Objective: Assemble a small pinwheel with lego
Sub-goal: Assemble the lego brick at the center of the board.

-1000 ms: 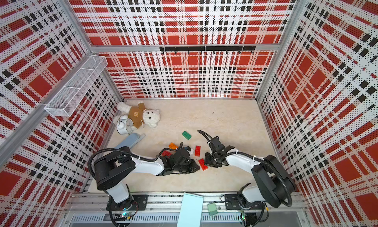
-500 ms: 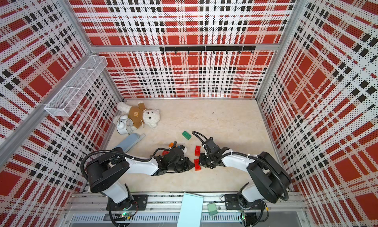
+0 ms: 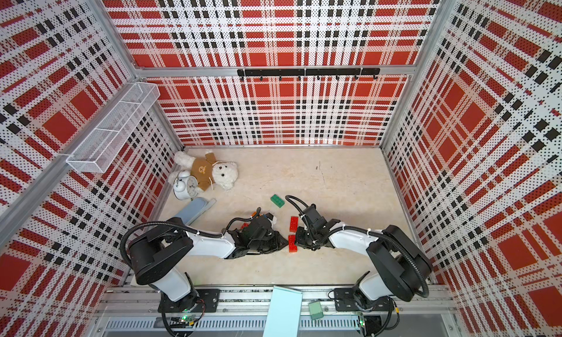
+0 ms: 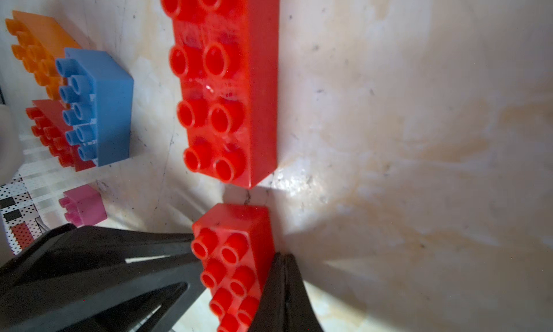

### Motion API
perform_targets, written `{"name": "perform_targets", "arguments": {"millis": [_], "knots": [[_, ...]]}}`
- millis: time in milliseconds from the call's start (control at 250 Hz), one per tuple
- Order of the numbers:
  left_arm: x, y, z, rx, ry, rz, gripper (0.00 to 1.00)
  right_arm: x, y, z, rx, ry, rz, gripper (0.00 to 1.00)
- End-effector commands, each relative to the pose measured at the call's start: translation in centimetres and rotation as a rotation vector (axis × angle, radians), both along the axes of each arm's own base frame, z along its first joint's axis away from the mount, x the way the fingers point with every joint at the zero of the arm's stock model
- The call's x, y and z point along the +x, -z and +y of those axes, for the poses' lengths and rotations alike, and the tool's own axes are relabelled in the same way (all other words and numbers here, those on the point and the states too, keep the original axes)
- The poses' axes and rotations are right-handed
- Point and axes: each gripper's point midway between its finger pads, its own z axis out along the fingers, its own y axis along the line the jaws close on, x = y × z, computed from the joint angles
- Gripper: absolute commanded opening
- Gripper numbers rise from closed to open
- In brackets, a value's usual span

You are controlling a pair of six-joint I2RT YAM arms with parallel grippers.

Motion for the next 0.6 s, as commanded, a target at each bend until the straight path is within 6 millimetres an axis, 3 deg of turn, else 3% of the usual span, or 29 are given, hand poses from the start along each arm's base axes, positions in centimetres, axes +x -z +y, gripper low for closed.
{"name": "perform_targets", "arguments": {"millis": [0,596], "knots": [[0.06,2.22,1.31,0.080,-0.022,0.035,0.20,0.24,0.50,-0.15,-0.018,0.020,-0.004,0.02],[0.48,2.79,1.92,0.091,-0.035,0.043,0.21,1.17,0.46,0.08,-0.046,0.026,-0.014,0.03]]}}
